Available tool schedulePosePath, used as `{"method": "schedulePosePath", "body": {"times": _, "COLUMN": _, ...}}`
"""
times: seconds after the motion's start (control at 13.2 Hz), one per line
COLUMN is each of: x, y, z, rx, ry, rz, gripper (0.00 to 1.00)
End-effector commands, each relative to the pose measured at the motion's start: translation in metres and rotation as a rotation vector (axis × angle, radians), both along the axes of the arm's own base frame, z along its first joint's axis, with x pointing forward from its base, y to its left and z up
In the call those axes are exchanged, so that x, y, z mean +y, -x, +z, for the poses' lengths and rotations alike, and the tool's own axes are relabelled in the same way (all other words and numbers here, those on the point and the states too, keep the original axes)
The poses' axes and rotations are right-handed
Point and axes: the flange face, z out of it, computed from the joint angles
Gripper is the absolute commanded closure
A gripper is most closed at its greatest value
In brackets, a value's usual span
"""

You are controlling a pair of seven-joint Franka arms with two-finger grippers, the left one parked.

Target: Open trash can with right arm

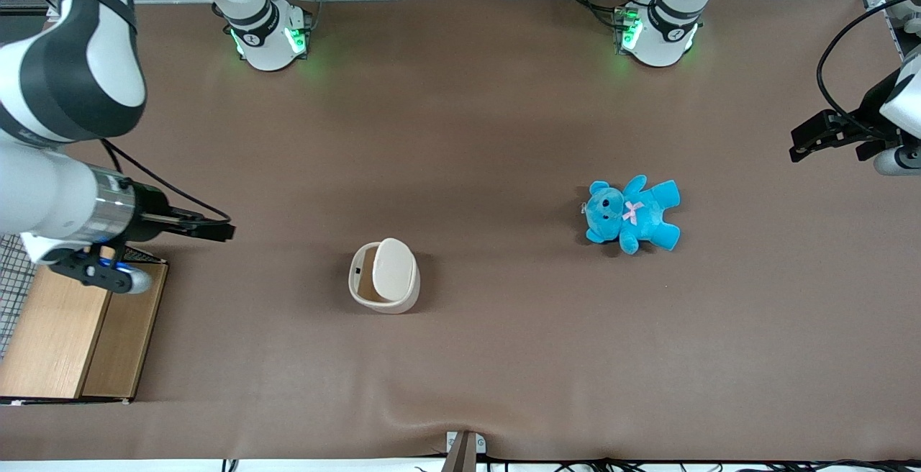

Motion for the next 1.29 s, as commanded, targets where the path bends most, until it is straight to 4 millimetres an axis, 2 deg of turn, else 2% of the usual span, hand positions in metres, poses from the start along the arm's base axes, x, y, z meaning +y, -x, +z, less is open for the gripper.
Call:
{"method": "schedulePosePath", "body": {"times": 0.0, "x": -0.033, "y": 0.019, "z": 0.009, "rx": -0.004, "ry": -0.010, "rz": 0.046, "gripper": 0.00}}
{"method": "schedulePosePath", "body": {"times": 0.08, "x": -0.045, "y": 0.024, "z": 0.013, "rx": -0.006, "ry": -0.008, "rz": 0.054, "gripper": 0.00}}
{"method": "schedulePosePath", "body": {"times": 0.23, "x": -0.075, "y": 0.039, "z": 0.033, "rx": -0.027, "ry": 0.005, "rz": 0.047, "gripper": 0.00}}
{"method": "schedulePosePath", "body": {"times": 0.53, "x": -0.114, "y": 0.090, "z": 0.090, "rx": -0.102, "ry": 0.110, "rz": 0.016, "gripper": 0.00}}
{"method": "schedulePosePath", "body": {"times": 0.83, "x": -0.126, "y": 0.107, "z": 0.083, "rx": -0.123, "ry": 0.099, "rz": 0.022, "gripper": 0.00}}
{"method": "schedulePosePath", "body": {"times": 1.06, "x": -0.130, "y": 0.136, "z": 0.078, "rx": -0.144, "ry": 0.094, "rz": 0.044, "gripper": 0.00}}
{"method": "schedulePosePath", "body": {"times": 1.21, "x": -0.136, "y": 0.149, "z": 0.083, "rx": -0.143, "ry": 0.139, "rz": 0.064, "gripper": 0.00}}
